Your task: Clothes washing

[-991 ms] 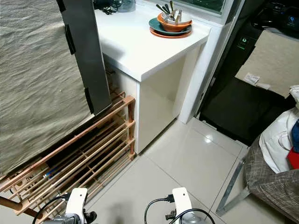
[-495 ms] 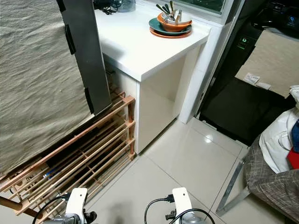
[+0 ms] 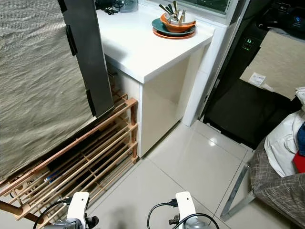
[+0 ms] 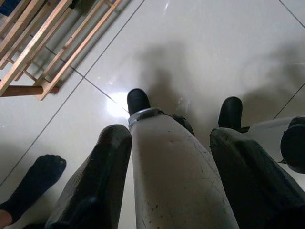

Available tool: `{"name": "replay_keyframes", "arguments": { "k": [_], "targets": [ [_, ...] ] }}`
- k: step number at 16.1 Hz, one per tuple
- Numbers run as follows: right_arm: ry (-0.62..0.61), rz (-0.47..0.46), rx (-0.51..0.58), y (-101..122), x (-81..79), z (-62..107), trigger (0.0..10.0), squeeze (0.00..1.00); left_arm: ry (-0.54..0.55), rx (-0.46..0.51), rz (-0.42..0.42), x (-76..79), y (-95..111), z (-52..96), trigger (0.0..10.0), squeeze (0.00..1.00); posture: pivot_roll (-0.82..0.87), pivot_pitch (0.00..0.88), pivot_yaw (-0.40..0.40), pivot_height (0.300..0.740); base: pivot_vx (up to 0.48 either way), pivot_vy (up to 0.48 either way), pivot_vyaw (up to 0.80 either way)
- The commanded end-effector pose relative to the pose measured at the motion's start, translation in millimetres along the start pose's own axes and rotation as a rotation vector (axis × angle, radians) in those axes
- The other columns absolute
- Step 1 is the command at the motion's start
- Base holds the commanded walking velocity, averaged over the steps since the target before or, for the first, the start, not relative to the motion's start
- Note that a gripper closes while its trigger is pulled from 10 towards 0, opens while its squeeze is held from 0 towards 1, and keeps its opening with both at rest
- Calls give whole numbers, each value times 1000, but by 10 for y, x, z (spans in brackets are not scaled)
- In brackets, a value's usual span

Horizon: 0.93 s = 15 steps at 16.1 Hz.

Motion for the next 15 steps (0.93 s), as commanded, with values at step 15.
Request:
{"name": "replay_keyframes", "arguments": {
  "k": [15],
  "targets": [
    [-193,-48,256,548,177,66,10000,0,31,354,-90,-6,966,137,10000,0,-100,0,-7,740,0,0,0]
  ]
}}
Point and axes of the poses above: a point about 5 cm out from each wrist's last joint towards the gripper, its own z axis pointing back from the gripper into the wrist, its own y axis along the axis of the wrist's last joint, x = y × z, the point moved 6 cm from there along -z, pointing out of the wrist towards the gripper, and after that the axes turned 2 degrees about z, right-handed, at the moved point
